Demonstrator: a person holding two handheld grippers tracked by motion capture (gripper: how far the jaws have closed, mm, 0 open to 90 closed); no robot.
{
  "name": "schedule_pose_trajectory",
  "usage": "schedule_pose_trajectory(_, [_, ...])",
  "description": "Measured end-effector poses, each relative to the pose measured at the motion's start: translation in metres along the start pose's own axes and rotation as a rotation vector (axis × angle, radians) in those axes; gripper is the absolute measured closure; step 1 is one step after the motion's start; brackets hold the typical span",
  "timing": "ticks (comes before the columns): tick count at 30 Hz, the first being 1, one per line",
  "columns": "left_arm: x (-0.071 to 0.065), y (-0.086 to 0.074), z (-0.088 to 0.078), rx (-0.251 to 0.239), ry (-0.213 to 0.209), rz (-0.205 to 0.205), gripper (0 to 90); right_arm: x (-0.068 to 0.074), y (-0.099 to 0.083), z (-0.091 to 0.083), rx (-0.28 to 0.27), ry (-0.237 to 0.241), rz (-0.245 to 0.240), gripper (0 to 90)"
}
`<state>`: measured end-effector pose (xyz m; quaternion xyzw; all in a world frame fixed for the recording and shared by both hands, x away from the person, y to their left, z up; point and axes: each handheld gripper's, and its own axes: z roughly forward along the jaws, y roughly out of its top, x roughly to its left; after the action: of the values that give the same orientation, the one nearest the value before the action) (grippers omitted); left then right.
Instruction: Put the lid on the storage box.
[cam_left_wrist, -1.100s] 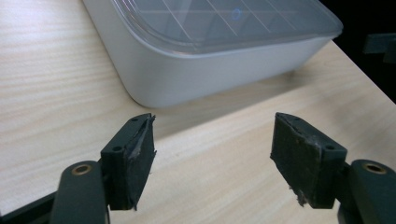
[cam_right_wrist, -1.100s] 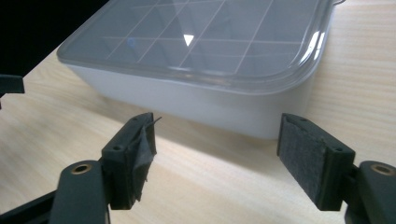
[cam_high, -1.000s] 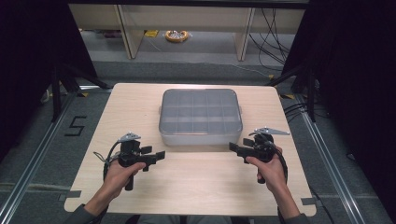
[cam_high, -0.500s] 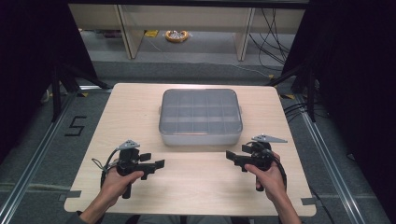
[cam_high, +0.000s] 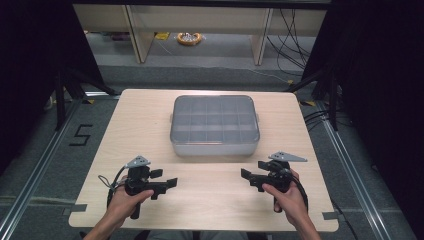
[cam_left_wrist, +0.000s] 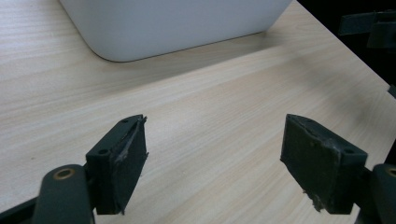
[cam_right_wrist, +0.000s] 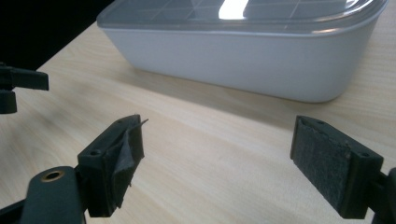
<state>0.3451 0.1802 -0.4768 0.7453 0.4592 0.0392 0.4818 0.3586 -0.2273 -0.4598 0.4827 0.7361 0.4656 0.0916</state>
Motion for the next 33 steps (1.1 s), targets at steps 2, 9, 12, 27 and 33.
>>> schedule_pose_trajectory(2, [-0.001,-0.002,-0.001,0.001,0.002,0.005,21.7,0.002,-0.003,0.000,0.005,-0.001,-0.014,17.4])
schedule_pose_trajectory(9, [-0.005,-0.009,-0.004,0.005,0.017,0.028,21.7,0.006,-0.014,-0.002,0.054,0.011,-0.015,17.3])
schedule_pose_trajectory(12, [-0.008,-0.014,-0.006,0.007,0.014,0.052,21.7,0.010,-0.021,-0.006,0.066,0.018,-0.022,17.1])
schedule_pose_trajectory(27, [-0.020,-0.040,-0.015,0.060,0.030,0.129,21.8,0.026,-0.051,-0.016,0.122,0.053,-0.022,17.4])
schedule_pose_trajectory(33, [-0.024,-0.049,-0.017,0.083,0.054,0.169,21.8,0.031,-0.060,-0.016,0.150,0.062,-0.084,17.4])
